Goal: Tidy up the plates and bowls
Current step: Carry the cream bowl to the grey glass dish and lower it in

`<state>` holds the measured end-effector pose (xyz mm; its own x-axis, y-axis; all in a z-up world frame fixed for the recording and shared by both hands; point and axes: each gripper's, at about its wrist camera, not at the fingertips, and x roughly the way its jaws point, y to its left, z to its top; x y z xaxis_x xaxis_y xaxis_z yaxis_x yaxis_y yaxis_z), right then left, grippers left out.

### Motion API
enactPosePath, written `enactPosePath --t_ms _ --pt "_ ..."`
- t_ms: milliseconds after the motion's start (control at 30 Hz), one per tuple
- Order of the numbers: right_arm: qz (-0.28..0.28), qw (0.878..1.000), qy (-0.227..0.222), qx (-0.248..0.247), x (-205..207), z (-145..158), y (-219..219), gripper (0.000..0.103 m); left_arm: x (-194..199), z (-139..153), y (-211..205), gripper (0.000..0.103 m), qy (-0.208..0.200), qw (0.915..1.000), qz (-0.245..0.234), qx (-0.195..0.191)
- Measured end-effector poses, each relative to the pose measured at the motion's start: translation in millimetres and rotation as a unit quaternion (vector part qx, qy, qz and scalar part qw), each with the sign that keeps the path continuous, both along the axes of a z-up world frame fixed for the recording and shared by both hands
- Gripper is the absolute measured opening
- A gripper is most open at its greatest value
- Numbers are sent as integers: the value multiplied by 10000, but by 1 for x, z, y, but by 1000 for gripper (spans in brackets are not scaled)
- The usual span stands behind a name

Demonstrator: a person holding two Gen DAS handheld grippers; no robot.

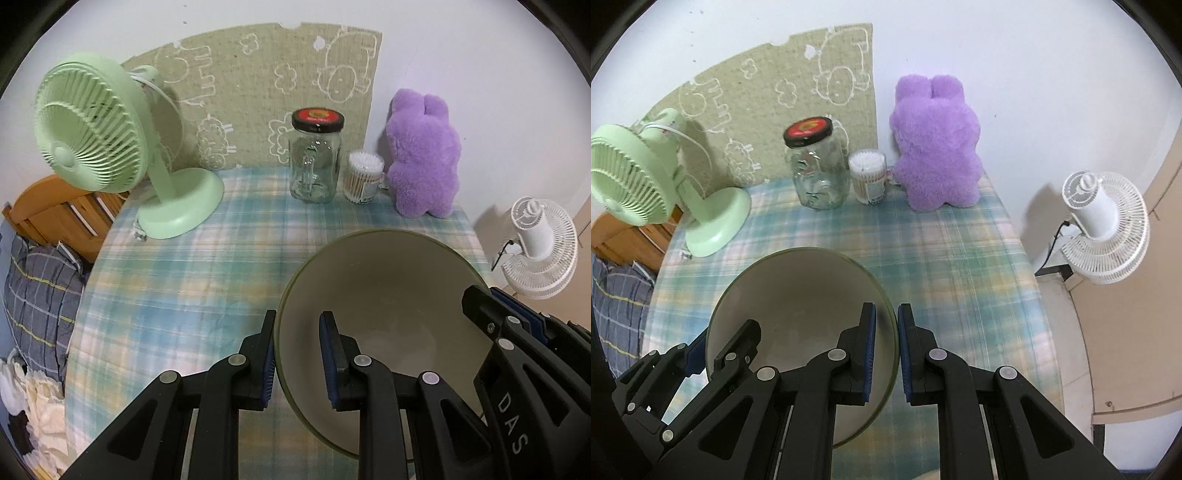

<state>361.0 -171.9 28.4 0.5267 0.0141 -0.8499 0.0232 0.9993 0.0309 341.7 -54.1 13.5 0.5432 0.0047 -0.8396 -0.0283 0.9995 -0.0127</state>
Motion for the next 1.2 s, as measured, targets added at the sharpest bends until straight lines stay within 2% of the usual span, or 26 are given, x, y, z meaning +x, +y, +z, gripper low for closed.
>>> enactPosePath --t_ms 300,567,1200 --pt "4 9998 -179 -75 -49 31 26 15 -46 26 25 20 -156 9998 -116 55" --pt "-32 9996 -245 -146 -92 43 41 15 -84 33 38 20 -207 9995 -230 56" --pt "-159 9996 -138 -163 -170 25 58 15 -151 10 55 20 -45 9991 -428 53"
